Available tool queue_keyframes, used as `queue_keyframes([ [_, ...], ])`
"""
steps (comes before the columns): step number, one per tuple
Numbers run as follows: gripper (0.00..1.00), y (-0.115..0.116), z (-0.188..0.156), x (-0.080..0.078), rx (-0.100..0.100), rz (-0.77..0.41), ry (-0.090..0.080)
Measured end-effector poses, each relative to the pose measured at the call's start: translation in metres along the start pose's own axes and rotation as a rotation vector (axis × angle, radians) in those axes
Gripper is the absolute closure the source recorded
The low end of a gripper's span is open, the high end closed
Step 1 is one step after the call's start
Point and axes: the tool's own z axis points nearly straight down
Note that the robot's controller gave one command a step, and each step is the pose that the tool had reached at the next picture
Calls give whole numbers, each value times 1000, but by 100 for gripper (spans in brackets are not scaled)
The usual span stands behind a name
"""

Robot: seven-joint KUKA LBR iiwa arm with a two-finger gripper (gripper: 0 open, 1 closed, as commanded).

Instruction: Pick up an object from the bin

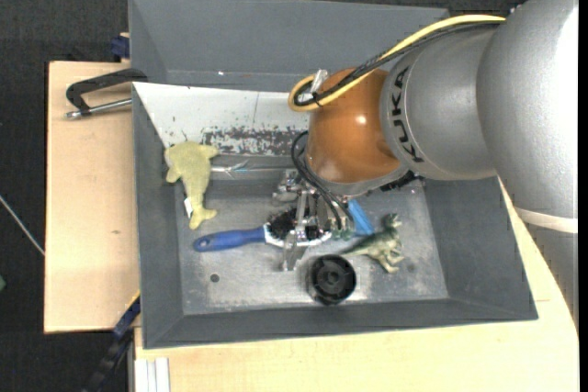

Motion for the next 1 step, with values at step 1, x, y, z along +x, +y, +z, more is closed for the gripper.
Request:
queue_keyframes([
  [1, 100, 0, -1, -1, -1, 0, -2],
])
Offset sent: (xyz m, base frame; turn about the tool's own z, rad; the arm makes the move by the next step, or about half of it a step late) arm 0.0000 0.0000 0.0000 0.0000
